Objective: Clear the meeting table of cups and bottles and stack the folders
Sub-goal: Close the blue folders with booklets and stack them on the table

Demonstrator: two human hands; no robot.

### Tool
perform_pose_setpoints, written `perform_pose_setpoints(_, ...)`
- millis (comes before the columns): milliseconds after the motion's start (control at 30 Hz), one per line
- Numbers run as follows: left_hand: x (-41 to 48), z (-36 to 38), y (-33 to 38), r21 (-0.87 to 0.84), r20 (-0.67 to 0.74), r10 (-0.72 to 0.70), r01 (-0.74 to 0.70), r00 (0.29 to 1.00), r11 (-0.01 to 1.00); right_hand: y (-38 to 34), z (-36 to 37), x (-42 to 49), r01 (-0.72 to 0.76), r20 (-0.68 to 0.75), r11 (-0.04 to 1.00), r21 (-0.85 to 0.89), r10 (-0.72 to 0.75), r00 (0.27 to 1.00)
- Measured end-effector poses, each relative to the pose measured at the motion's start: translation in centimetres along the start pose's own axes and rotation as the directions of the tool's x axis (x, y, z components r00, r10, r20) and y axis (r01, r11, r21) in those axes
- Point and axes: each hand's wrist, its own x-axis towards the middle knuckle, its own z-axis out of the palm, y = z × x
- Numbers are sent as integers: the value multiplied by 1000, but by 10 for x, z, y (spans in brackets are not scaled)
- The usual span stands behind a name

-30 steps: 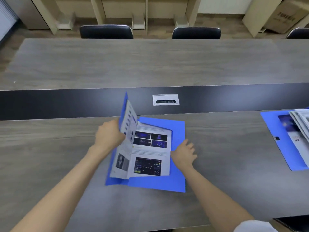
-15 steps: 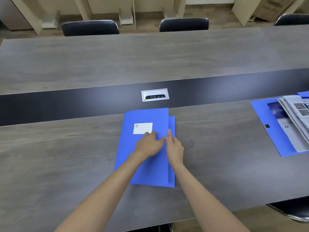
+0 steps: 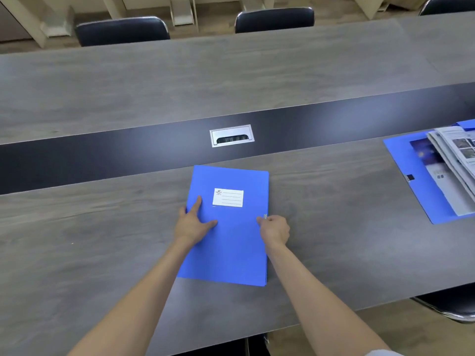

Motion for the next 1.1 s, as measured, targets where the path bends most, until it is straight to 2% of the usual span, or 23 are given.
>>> perform_pose_setpoints(167, -1, 10, 1, 210, -4, -5, 6, 1000, 978, 5, -6, 2, -38, -37, 999, -17, 37, 999)
perform_pose_setpoints(233, -2, 8, 2, 205, -24, -1, 6, 1000, 979, 3, -4, -2, -73, -16, 996, 56, 74, 997)
perform_pose_setpoints(267, -1, 7, 2, 126, -35, -8, 13, 999, 992, 2, -3, -4, -92, 9, 993, 80, 91, 996)
perform_pose_setpoints(333, 0, 2, 1, -175, -55, -90, 79, 994, 981, 0, -3, -5, -105, 51, 990, 94, 100, 994)
perform_pose_setpoints(433, -3, -5, 4, -550, 28, -191, 175, 981, 817, -5, -22, -9, -111, 116, 968, 223, 86, 989)
perform_pose_setpoints(533, -14, -5, 14, -716, 97, -94, 135, 991, 685, -4, -52, -10, -52, 182, 941, 335, -11, 983)
perform_pose_setpoints(633, -28, -1, 29, -777, 152, 107, 52, 983, 627, 3, -79, -20, 39, 195, 902, 430, -134, 972)
perform_pose_setpoints(767, -55, 23, 57, -793, 196, 234, 14, 952, 609, 21, -117, -29, 127, 39, 913, 387, -154, 987)
perform_pose_setpoints(867, -82, 53, 81, -799, 168, 239, -10, 956, 602, 39, -160, -31, 78, -10, 932, 355, -80, 997)
perform_pose_setpoints(933, -92, 72, 92, -803, 187, 209, 27, 960, 596, 49, -185, -27, 52, -14, 939, 341, -50, 999)
perform_pose_setpoints(1000, -108, 95, 107, -803, 216, 169, 76, 962, 591, 61, -218, -20, 54, 15, 939, 339, -62, 998)
perform_pose_setpoints(1100, -134, 136, 139, -806, 204, 157, 75, 966, 587, 80, -268, -3, 87, 61, 932, 352, -115, 991)
